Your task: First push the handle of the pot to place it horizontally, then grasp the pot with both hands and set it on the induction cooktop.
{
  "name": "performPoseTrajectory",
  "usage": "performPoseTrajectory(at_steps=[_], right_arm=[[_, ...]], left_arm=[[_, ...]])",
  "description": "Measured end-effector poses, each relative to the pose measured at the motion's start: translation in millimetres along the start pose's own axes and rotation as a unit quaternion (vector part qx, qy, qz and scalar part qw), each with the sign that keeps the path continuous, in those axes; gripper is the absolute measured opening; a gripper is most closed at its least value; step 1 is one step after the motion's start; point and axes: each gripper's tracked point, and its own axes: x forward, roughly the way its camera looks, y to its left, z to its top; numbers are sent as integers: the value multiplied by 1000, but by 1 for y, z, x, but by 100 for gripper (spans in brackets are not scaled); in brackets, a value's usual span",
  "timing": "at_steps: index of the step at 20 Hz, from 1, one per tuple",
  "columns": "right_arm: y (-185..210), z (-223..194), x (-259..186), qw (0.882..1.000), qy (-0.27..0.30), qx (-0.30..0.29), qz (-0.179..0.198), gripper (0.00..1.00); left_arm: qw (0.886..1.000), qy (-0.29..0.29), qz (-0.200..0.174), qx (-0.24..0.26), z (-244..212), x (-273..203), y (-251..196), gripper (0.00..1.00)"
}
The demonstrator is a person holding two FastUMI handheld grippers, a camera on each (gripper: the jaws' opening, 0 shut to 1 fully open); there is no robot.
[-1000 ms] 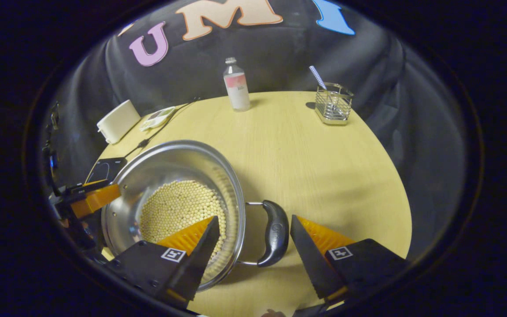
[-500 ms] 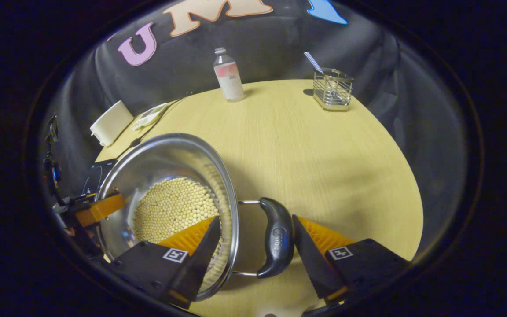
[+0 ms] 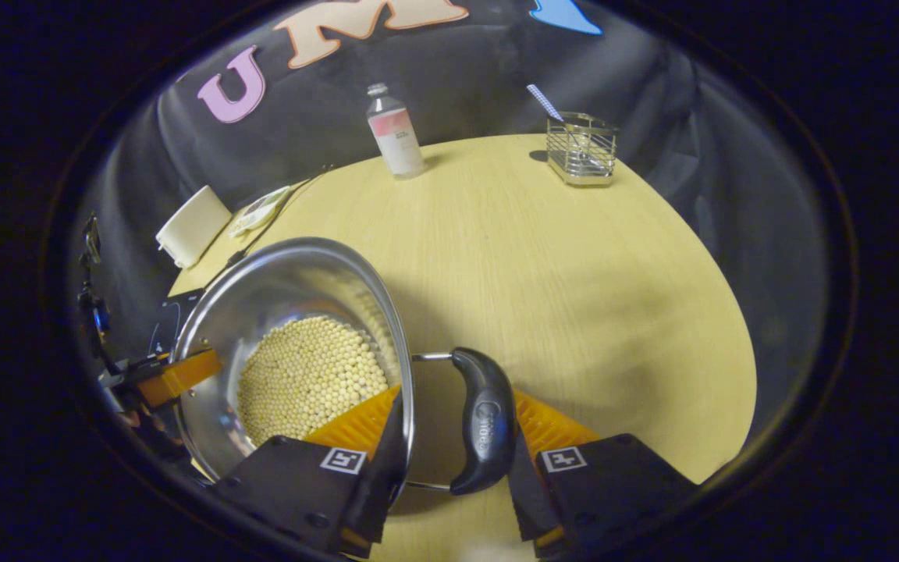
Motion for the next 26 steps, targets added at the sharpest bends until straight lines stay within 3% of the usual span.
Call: performPoseTrajectory(at_steps=[1, 3, 4, 17, 22, 23, 24, 26], right_arm=[[-2, 1, -1, 1000, 0, -4, 0, 59], [-1, 1, -1, 1000, -1, -5, -1, 67], [-1, 2, -1, 1000, -1, -5, -2, 59], [-2, 5, -9, 1000, -5, -13, -10, 58], [-5, 12, -31, 1000, -8, -15, -4, 58], [-5, 14, -36, 1000, -11, -16, -3, 63], [-3, 16, -40, 1000, -14, -17, -2, 58], [3, 19, -47, 1000, -16, -20, -1, 58]], left_arm=[[1000, -2, 0, -2, 1, 0, 0, 69], [1000, -1, 1, -2, 1, 0, 0, 67], [1000, 0, 0, 0, 1, -1, 0, 67], [1000, 5, 6, -12, -3, -14, -6, 66], [1000, -5, 10, -12, 9, -29, -13, 66], [1000, -8, 11, -11, 13, -33, -14, 66], [1000, -13, 12, -9, 16, -38, -13, 66], [1000, -14, 13, -12, 20, -45, -10, 66]])
